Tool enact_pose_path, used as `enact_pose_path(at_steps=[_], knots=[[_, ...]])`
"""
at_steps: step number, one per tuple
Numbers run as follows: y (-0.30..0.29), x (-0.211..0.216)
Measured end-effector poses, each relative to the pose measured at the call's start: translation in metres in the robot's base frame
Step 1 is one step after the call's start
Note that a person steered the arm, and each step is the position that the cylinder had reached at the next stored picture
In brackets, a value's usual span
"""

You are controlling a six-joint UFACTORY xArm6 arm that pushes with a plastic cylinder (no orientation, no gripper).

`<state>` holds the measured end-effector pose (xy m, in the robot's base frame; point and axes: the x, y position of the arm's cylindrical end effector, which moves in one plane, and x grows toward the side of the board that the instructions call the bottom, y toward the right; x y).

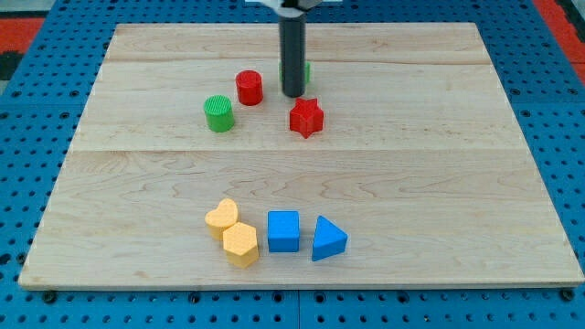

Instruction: Slide the red circle to the top right side of the red star

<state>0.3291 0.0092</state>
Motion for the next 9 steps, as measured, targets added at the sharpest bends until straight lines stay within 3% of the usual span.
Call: enact_pose_path(at_steps=[1,2,3,5,6,8,9], knots=[[-0.013,-0.039],[-0.08,-0.064],[-0.153,-0.041],[-0.127,0.013],[-0.052,0.02],[-0.089,0.005],[-0.048,0.002]])
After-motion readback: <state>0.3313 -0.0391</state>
